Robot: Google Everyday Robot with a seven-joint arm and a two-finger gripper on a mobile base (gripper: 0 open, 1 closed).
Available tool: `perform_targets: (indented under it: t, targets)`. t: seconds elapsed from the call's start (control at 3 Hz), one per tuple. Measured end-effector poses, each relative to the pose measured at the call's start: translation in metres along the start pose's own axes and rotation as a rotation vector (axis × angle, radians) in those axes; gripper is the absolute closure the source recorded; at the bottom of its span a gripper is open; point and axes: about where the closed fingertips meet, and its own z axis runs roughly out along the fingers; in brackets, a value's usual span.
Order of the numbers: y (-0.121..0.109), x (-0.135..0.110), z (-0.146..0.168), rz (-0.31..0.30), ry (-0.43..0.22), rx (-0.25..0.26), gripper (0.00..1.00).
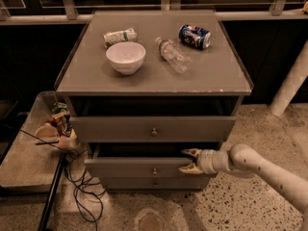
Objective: Open middle drawer
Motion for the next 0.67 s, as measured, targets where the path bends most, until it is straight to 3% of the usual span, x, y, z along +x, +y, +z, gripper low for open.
perform_targets:
  t: [0.67]
  targets:
    - [0.013,0.007,-0.009,-0.002,-0.019,-0.002,0.83]
